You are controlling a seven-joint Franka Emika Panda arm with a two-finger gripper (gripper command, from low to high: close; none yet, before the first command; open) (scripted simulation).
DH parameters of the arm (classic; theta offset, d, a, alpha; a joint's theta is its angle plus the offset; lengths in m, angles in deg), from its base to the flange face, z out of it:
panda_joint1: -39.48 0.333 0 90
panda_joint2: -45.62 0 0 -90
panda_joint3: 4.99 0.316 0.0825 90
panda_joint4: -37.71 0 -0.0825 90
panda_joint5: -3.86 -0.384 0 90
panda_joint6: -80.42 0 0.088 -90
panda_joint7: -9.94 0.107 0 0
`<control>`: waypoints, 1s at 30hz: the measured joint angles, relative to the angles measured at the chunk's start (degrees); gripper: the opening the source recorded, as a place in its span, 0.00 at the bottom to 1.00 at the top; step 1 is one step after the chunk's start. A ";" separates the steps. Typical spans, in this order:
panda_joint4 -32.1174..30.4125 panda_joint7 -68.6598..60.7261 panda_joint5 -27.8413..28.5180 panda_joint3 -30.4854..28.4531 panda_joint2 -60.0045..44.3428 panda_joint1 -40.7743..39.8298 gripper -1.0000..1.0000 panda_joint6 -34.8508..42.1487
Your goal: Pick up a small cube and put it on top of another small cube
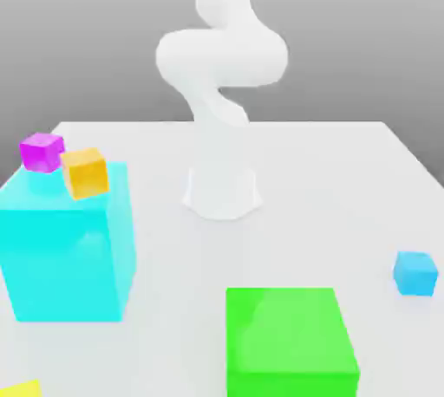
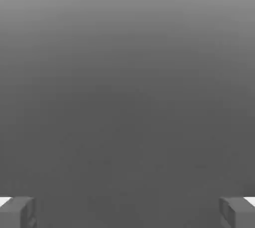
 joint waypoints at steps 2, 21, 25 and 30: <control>-1.49 -3.10 -0.39 1.12 -4.41 2.88 0.50 -2.19; -14.73 -24.77 4.34 15.15 -44.13 26.77 0.50 -21.65; -15.62 -23.67 10.11 13.87 -52.73 30.33 0.50 -26.61; -14.16 -20.08 15.15 8.47 -60.70 34.87 0.00 -32.79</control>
